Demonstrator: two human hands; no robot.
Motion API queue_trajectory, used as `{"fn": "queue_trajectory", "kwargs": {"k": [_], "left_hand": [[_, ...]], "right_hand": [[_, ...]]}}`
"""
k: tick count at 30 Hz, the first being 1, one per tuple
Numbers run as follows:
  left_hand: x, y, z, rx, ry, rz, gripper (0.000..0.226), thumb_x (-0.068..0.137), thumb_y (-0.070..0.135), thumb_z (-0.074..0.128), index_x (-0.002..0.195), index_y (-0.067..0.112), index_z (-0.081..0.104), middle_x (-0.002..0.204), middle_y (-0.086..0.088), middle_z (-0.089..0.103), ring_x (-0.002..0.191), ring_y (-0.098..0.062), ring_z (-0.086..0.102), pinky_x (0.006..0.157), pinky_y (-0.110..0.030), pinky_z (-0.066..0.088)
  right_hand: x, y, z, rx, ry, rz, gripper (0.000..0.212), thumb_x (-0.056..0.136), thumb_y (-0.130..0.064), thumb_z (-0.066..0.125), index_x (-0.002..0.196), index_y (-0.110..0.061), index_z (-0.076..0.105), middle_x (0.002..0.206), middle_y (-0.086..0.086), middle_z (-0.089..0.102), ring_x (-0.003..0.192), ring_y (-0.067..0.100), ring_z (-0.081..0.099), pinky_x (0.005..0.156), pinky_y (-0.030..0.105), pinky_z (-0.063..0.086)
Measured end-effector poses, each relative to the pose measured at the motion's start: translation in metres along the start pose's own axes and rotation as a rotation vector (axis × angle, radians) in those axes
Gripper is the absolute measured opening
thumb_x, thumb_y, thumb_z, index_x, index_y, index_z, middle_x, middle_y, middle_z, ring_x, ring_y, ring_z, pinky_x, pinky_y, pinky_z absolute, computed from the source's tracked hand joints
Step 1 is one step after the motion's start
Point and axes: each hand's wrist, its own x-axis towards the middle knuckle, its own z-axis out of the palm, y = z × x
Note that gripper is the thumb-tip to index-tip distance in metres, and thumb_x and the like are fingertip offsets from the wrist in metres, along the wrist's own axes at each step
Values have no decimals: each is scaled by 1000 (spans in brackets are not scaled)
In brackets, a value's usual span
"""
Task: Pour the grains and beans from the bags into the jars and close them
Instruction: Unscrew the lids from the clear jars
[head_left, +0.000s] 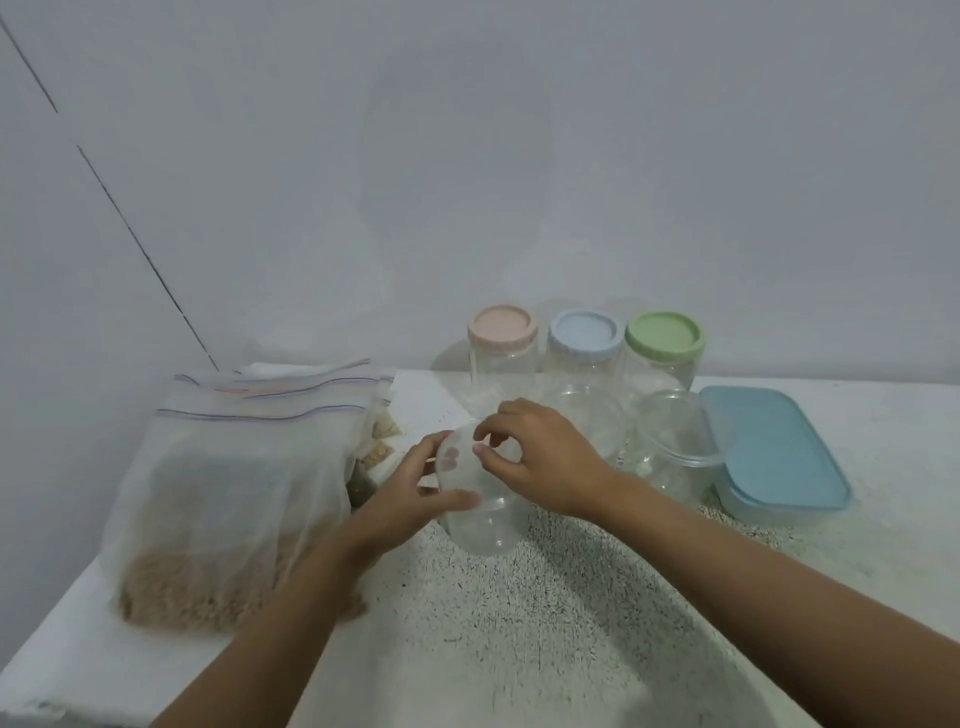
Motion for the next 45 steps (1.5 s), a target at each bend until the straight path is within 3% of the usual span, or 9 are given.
{"fn": "queue_trajectory", "kwargs": {"k": [4,9,15,25,32,34,37,40,45], "left_hand": [[-18,-7,15,172,-74,44,91,63,61,87,140,53,39,141,23,45,126,0,53,95,-18,50],[-11,-16,49,91,-94,175,108,62,24,101,150,29,38,144,-3,54,134,-24,54,106,-49,51],[1,-11,87,264,-23,401,89,74,-4,86,144,31,45,138,9,60,132,-16,56,103,-28,50],[9,-8,77,174,-178,242,77,68,13,95,134,13,56,131,-5,65,126,-27,61,105,-44,51],[0,5,80,231,-218,207,88,65,47,93,140,47,46,139,15,57,132,0,52,110,-32,48],[1,7,80,209,-241,214,83,71,26,92,132,58,47,134,12,56,127,9,52,104,-25,49],[1,5,81,201,-274,195,72,75,0,86,128,36,53,124,13,62,120,14,53,92,-14,48],[2,3,81,198,-277,175,65,76,-2,85,131,18,58,130,12,65,125,-8,59,97,-21,49],[-1,4,83,173,-256,186,80,67,2,91,124,47,58,121,38,61,117,8,59,91,-13,49]], "right_hand": [[-22,-11,7,-57,-44,29,39,99,-47,55,126,-21,64,114,-3,53,108,12,43,92,30,40],[-41,-16,8,-88,-88,105,43,101,-48,43,125,-16,58,128,1,52,115,17,47,101,36,41],[-62,-3,9,-79,11,87,65,92,-66,46,131,-16,56,123,-4,58,111,12,48,102,29,37],[-53,19,-12,27,-181,-172,58,82,-60,65,127,-24,65,125,-7,62,117,10,51,103,30,39],[-36,-4,-35,79,-435,-241,42,76,-55,56,104,-31,76,118,-12,70,120,8,54,107,40,41],[-36,-11,-37,100,-438,-185,40,83,-52,56,108,-28,75,122,-5,69,120,12,56,105,42,43],[-44,-13,-34,-197,-273,-165,49,95,-60,51,132,-29,60,127,2,59,118,19,50,98,43,44],[-54,-10,-31,-412,-244,-112,59,91,-72,46,133,-31,54,127,5,54,115,24,47,92,43,45],[-51,-10,-50,17,-432,-220,29,82,-32,73,110,-24,73,120,-4,64,112,14,56,96,39,49]]}}
